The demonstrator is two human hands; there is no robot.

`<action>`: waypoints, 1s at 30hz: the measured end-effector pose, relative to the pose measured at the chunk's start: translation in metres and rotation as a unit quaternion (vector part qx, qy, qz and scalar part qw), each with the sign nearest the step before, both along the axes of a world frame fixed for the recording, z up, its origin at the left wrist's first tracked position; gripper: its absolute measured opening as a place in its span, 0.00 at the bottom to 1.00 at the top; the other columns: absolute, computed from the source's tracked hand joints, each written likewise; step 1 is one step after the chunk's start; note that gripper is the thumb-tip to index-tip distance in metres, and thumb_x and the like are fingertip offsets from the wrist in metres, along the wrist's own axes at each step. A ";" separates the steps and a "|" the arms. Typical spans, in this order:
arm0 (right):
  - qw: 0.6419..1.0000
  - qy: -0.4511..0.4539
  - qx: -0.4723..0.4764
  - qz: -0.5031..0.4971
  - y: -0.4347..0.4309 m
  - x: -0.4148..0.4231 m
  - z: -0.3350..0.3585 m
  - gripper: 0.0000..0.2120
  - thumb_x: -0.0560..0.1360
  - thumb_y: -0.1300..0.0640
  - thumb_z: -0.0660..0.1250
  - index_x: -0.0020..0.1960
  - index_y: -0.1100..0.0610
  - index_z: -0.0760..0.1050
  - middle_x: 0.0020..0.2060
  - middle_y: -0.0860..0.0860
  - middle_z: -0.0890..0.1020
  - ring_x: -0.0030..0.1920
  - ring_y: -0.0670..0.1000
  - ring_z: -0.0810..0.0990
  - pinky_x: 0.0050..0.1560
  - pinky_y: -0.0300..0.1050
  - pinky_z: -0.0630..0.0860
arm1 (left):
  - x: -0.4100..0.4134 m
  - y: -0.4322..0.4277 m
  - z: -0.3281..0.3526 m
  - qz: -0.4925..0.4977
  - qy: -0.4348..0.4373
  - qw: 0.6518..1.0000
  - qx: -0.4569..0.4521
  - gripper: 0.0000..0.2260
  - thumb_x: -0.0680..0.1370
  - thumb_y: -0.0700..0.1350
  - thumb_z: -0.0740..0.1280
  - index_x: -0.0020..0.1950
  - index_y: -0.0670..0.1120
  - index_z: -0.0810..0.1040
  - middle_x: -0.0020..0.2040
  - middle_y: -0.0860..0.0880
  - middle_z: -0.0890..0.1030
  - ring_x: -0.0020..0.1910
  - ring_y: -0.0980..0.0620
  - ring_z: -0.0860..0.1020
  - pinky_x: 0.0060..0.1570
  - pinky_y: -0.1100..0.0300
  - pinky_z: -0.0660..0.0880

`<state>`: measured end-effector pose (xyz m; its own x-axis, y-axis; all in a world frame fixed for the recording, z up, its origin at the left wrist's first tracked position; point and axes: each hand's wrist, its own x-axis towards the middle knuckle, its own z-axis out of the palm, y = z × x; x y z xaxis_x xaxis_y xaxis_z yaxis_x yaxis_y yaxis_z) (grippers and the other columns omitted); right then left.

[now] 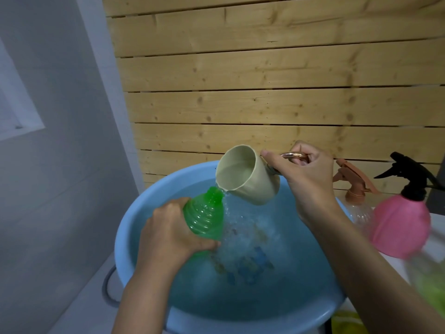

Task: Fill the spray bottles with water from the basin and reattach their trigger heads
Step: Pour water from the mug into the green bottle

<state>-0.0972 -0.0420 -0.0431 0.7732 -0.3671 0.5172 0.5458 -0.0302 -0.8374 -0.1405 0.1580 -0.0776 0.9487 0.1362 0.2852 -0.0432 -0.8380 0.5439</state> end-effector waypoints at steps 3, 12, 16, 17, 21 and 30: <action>1.000 0.000 -0.005 -0.007 0.000 0.001 0.000 0.22 0.66 0.61 0.78 0.28 0.58 0.63 0.28 0.54 0.64 0.31 0.48 0.61 0.31 0.39 0.59 | 0.001 0.000 -0.001 -0.002 -0.006 1.000 -0.006 0.28 0.51 0.55 0.82 0.48 0.52 0.80 0.43 0.53 0.82 0.48 0.47 0.80 0.43 0.57 0.75; 0.999 -0.025 -0.021 -0.011 0.000 0.001 -0.001 0.24 0.66 0.63 0.78 0.28 0.58 0.61 0.26 0.50 0.61 0.28 0.42 0.59 0.28 0.34 0.58 | 0.002 0.002 -0.003 -0.002 0.000 1.000 0.006 0.29 0.50 0.57 0.81 0.48 0.53 0.79 0.42 0.55 0.82 0.47 0.49 0.80 0.42 0.58 0.75; 0.999 -0.036 -0.030 -0.018 0.000 0.001 -0.001 0.22 0.66 0.63 0.77 0.29 0.60 0.63 0.27 0.53 0.62 0.29 0.43 0.59 0.29 0.35 0.58 | 0.001 0.002 -0.002 -0.002 0.002 1.000 0.008 0.29 0.51 0.57 0.81 0.48 0.52 0.80 0.42 0.55 0.82 0.47 0.49 0.80 0.42 0.58 0.75; 0.999 -0.038 -0.032 -0.021 0.000 0.001 -0.001 0.23 0.66 0.63 0.78 0.28 0.59 0.62 0.27 0.52 0.62 0.29 0.43 0.59 0.29 0.34 0.58 | 0.002 0.002 -0.002 -0.003 0.001 1.000 0.007 0.29 0.50 0.57 0.81 0.48 0.53 0.80 0.42 0.55 0.82 0.47 0.49 0.80 0.42 0.58 0.75; 0.998 -0.048 -0.038 -0.027 0.000 0.001 -0.001 0.25 0.66 0.64 0.77 0.27 0.56 0.60 0.25 0.47 0.61 0.27 0.41 0.59 0.29 0.31 0.59 | 0.003 0.002 -0.003 -0.005 0.005 1.000 0.006 0.29 0.50 0.57 0.81 0.48 0.53 0.79 0.42 0.55 0.82 0.47 0.49 0.80 0.41 0.59 0.75; 0.995 -0.070 -0.066 -0.040 -0.001 0.003 -0.003 0.25 0.65 0.62 0.78 0.27 0.54 0.61 0.21 0.42 0.62 0.26 0.41 0.60 0.28 0.30 0.58 | 0.002 0.002 -0.003 -0.008 0.005 1.000 0.004 0.28 0.50 0.56 0.81 0.47 0.53 0.79 0.42 0.56 0.82 0.46 0.50 0.79 0.43 0.58 0.76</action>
<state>-0.0945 -0.0430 -0.0458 0.6618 -0.3466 0.6648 0.6475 -0.1827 -0.7398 -0.1384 0.1604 -0.0807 0.9539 0.1183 0.2758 -0.0513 -0.8413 0.5381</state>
